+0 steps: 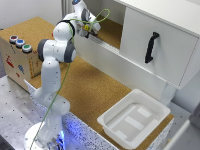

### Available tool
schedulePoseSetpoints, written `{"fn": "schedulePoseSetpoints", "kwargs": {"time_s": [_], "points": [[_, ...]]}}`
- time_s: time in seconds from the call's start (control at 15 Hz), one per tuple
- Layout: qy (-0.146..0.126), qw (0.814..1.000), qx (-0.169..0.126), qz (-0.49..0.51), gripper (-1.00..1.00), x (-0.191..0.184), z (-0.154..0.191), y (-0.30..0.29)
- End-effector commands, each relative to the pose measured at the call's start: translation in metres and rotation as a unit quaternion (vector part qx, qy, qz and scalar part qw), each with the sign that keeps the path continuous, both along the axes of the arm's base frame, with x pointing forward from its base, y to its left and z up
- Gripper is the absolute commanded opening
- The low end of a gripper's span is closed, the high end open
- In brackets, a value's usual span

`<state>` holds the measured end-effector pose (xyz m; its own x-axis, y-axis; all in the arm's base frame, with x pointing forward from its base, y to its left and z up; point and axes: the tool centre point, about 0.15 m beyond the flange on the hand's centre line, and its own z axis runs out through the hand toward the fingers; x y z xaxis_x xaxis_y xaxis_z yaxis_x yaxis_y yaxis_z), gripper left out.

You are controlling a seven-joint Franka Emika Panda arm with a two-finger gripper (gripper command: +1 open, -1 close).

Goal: Put the purple block on top of the drawer

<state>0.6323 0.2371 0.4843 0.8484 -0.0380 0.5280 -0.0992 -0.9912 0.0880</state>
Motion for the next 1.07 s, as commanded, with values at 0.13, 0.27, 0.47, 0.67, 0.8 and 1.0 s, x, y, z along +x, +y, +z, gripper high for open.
{"fn": "schedulePoseSetpoints", "kwargs": {"time_s": [0.13,0.27,0.47,0.67,0.8,1.0], "points": [[-0.018,0.998,-0.001,0.052,-1.00,-0.089,0.024,-0.014],[-0.010,0.996,0.021,0.085,-1.00,-0.111,0.021,-0.020],[-0.009,0.990,0.028,0.138,-1.00,-0.146,0.022,-0.030],[-0.004,0.983,0.044,0.181,-1.00,-0.178,0.019,-0.033],[0.002,0.979,0.048,0.200,-1.00,-0.197,0.017,-0.030],[0.006,0.974,0.040,0.222,-1.00,-0.224,0.018,-0.015]]}}
